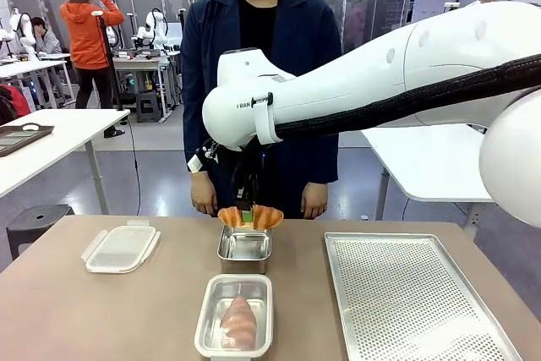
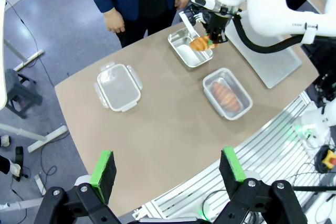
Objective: Place the bread into the airtight container.
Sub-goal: Pick up a Butter Roll and place it into an empty Airtight Container.
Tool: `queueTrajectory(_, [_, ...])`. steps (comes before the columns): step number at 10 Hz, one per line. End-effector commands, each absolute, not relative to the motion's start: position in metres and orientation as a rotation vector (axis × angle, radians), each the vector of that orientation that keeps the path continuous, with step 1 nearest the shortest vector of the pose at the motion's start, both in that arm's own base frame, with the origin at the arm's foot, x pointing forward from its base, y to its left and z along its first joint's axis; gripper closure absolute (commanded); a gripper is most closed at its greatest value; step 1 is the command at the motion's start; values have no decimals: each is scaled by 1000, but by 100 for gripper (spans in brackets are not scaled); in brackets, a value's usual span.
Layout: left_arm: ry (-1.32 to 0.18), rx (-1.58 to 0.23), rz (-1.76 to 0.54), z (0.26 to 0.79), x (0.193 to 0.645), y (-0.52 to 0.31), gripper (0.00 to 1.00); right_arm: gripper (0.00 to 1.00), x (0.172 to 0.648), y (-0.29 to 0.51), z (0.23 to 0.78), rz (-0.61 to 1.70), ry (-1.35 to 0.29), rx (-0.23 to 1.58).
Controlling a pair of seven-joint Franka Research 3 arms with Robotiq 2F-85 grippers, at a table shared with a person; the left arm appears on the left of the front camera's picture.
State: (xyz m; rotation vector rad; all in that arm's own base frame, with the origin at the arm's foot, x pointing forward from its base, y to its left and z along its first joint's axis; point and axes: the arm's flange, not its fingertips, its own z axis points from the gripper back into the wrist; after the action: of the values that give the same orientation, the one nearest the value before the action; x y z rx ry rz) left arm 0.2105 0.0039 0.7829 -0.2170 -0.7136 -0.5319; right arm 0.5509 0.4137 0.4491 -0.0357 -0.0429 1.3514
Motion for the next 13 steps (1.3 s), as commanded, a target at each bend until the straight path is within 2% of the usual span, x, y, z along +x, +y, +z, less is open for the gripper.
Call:
queueTrajectory(1, [-714,-232,-555,783,210,3,0,83,562,410,445,1326,-67,12])
queueTrajectory(2, [-714,-232,-555,783,210,3,0,83,582,411,432,1027,-155,-50])
queueTrajectory(3, [-714,-232,-555,783,210,3,0,83,588,411,425,844,-175,0])
queueTrajectory(5, [-714,-232,-555,783,210,3,0,83,584,413,416,579,-122,-17])
queueTrajectory(7, [-714,-232,-555,783,210,3,0,83,582,426,415,385,-100,49])
queueTrajectory(9, [-714,-232,-555,783,210,3,0,83,580,434,415,196,-70,16])
queueTrajectory(10, [-714,-232,-555,783,210,3,0,83,579,439,411,122,-86,-71])
queueTrajectory(13, [-714,-232,-555,783,210,3,0,83,582,437,402,-20,-76,-38])
